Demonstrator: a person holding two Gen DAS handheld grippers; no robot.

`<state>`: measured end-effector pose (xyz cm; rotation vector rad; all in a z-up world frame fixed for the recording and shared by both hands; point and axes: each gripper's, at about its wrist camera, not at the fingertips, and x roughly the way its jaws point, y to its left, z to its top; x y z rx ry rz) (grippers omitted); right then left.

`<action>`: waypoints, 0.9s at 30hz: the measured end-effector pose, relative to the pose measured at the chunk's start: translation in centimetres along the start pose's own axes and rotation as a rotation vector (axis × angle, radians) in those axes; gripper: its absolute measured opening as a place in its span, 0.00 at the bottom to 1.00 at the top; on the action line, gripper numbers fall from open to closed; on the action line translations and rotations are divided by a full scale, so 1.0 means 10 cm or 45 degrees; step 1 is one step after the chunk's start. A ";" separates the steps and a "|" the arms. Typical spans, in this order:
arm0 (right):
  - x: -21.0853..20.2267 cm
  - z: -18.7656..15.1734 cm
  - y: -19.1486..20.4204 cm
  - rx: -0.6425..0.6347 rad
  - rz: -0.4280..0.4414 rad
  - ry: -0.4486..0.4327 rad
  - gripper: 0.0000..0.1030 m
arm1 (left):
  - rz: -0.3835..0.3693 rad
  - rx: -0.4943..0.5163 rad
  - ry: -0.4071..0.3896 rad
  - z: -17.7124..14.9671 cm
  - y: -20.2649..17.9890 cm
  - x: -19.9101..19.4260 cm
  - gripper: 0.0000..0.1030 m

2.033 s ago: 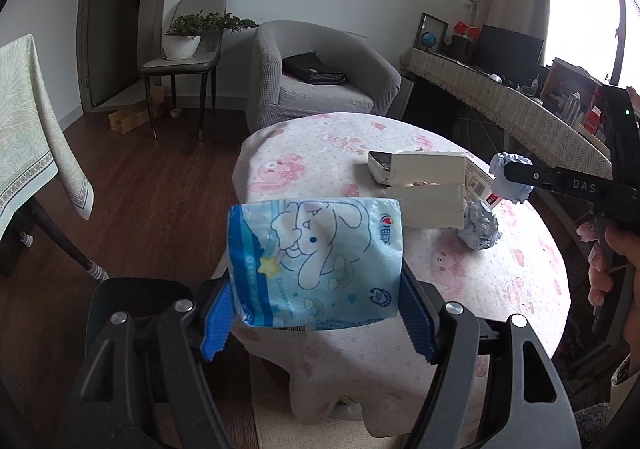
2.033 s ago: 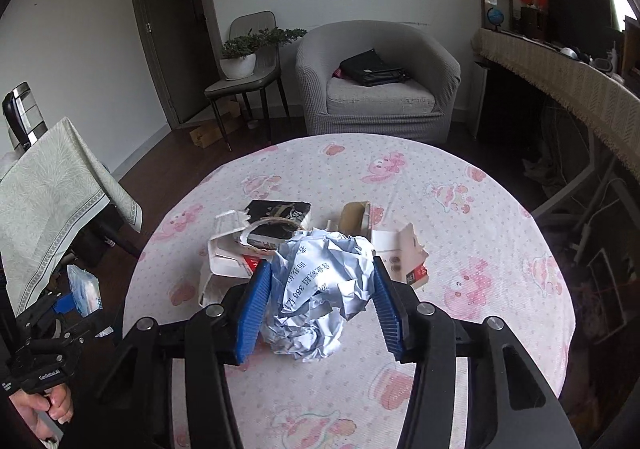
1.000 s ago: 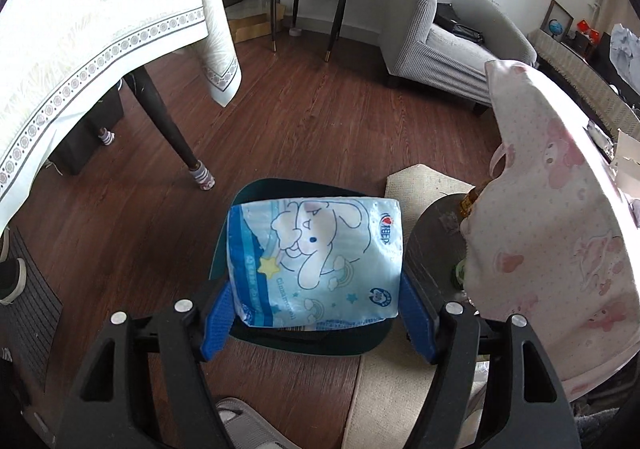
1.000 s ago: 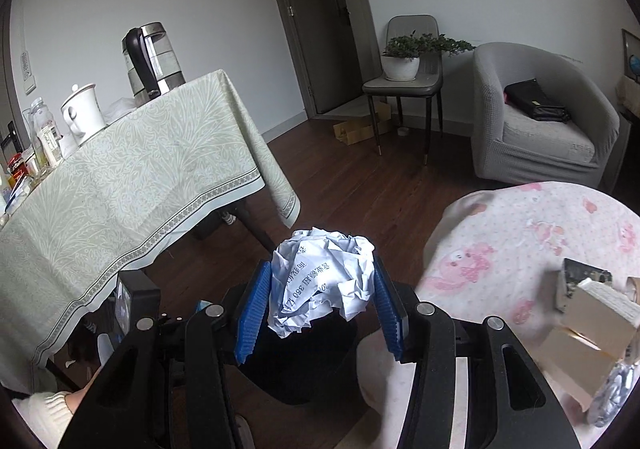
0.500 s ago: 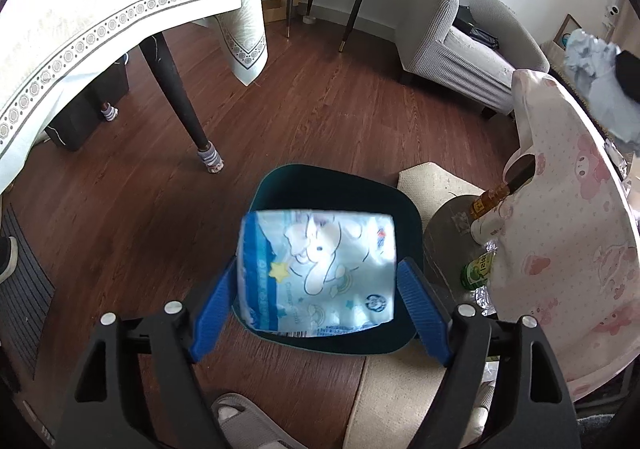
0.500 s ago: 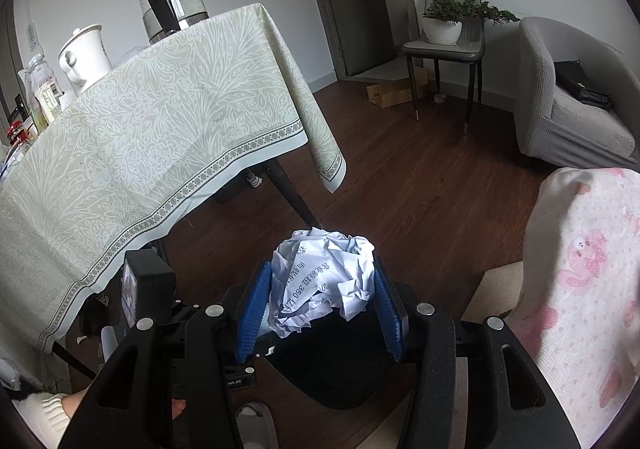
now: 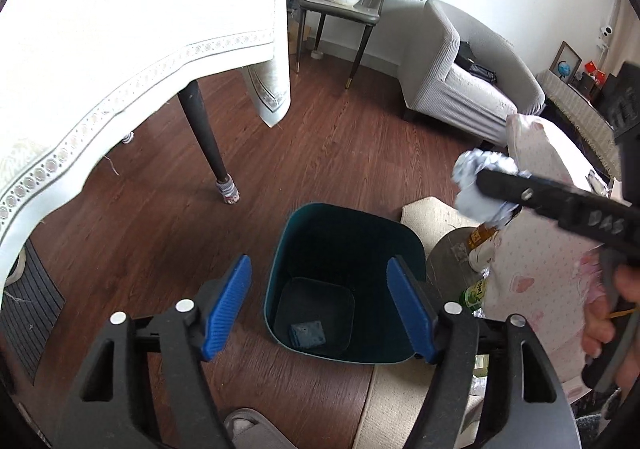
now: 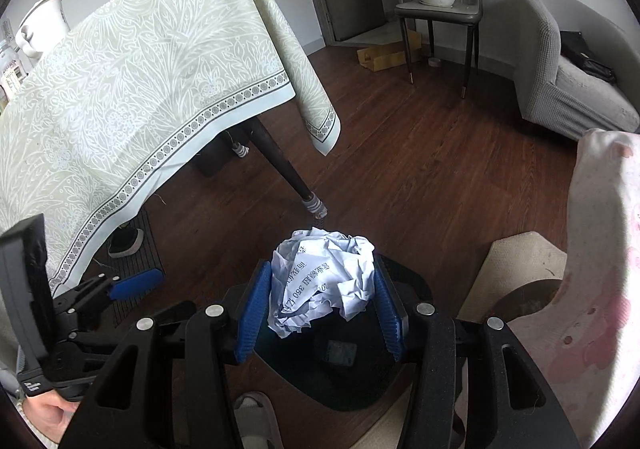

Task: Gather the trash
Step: 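Withdraw both open grippers from the bin back toward the table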

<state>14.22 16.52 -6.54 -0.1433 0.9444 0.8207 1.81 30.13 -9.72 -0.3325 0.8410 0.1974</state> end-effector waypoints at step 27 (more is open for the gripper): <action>1.13 -0.48 0.17 -0.040 -0.075 0.263 0.66 | -0.093 -0.025 -0.254 0.27 0.00 -0.81 0.43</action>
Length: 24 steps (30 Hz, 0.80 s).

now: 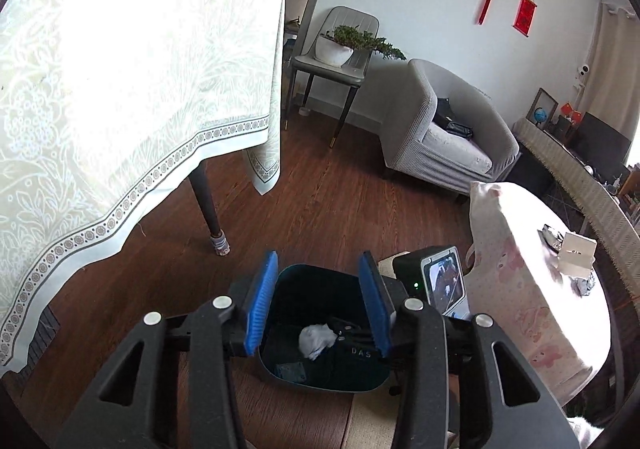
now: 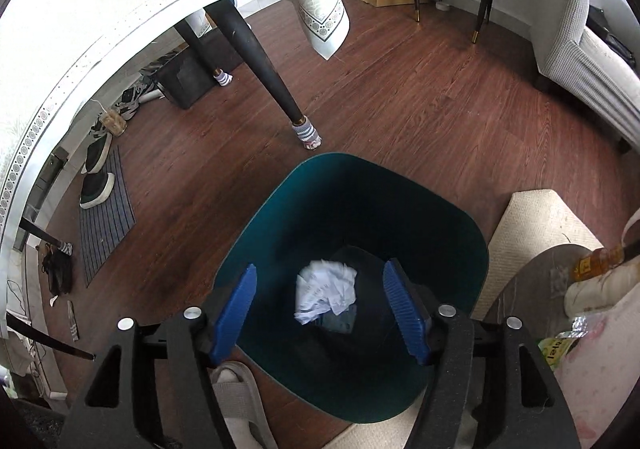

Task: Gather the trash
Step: 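Withdraw both open grippers from the bin back toward the table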

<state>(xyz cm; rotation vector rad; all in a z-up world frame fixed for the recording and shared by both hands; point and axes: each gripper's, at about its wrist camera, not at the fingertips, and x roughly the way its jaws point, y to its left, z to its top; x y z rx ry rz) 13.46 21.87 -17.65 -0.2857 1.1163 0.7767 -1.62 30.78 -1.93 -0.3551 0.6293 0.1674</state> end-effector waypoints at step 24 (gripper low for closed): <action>-1.59 0.01 -0.08 -0.134 0.028 -0.367 0.63 | -0.059 -0.001 -0.182 0.36 -0.53 -0.38 0.50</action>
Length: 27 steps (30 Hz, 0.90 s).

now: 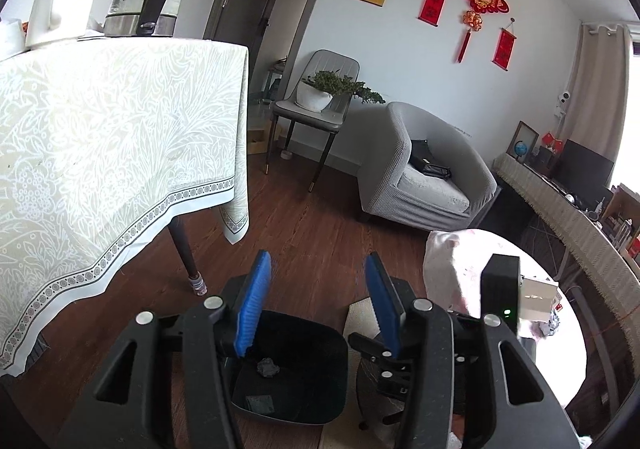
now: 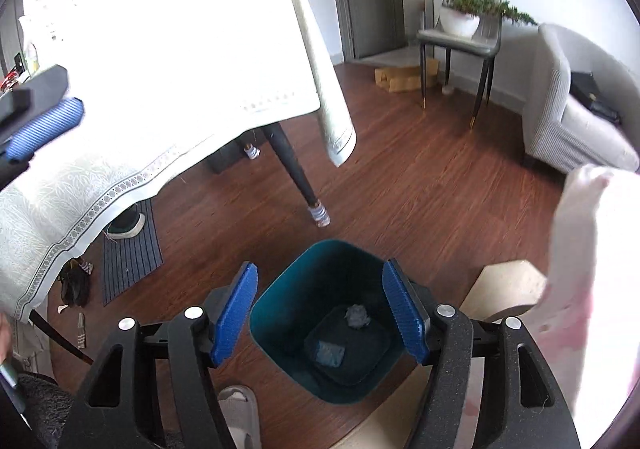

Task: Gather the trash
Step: 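Withdraw both open grippers from the bin back toward the table, then grasp the stacked white tissue boxes with the left gripper while the right grasps crumpled paper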

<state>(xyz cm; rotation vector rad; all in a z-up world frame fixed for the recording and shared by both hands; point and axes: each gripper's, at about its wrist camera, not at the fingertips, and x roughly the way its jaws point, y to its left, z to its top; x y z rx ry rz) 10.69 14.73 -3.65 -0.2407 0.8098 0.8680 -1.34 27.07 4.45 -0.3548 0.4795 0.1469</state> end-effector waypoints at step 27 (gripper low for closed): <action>-1.57 -0.48 -1.24 0.089 -0.299 -0.221 0.69 | -0.285 0.176 0.078 -0.23 -1.51 0.54 0.84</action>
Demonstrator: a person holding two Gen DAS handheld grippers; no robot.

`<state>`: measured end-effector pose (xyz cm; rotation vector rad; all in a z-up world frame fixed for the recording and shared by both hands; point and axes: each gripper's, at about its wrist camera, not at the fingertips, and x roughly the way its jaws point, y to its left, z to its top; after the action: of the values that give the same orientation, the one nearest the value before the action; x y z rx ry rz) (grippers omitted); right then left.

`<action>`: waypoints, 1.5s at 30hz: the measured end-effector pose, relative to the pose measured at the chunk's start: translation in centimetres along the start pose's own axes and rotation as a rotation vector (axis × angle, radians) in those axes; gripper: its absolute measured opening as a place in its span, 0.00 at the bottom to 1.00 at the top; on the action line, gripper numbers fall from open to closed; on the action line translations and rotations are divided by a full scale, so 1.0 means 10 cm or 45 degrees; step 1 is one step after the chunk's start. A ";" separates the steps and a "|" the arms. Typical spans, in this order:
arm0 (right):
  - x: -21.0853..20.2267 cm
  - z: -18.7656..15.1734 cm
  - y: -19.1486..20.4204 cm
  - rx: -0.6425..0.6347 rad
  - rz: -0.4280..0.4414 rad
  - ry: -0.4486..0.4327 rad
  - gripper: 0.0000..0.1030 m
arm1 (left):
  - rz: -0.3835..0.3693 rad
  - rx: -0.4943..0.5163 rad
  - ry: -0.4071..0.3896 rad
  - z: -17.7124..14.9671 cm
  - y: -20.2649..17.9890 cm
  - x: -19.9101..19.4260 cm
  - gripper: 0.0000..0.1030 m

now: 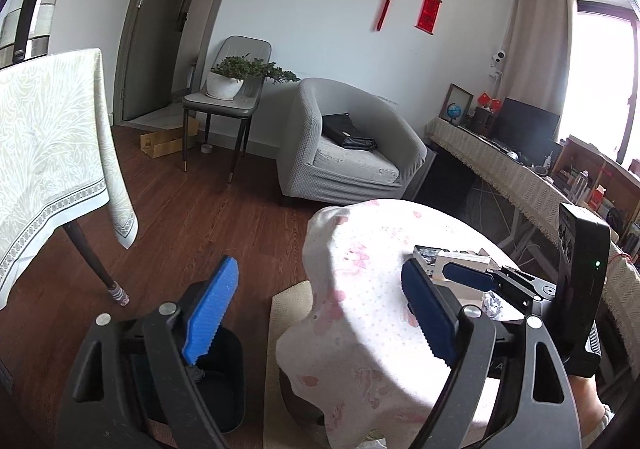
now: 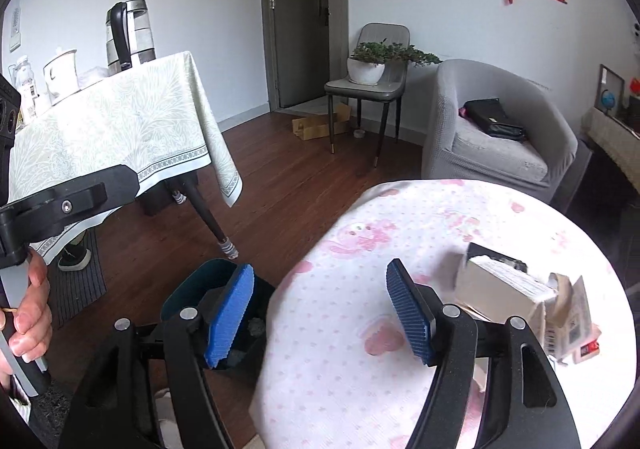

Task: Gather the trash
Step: 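Grasp the stacked white tissue boxes with the left gripper while the right grasps crumpled paper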

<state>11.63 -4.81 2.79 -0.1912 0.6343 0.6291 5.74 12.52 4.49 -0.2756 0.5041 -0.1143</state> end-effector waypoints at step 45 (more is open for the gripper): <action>-0.22 -0.81 -1.33 0.127 -0.206 0.173 0.49 | -0.475 0.132 0.328 -0.25 -1.17 1.52 0.91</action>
<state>14.23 -19.32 -2.58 -0.1909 0.7714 0.4295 17.22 -1.96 -1.22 -0.2520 0.6959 -0.5429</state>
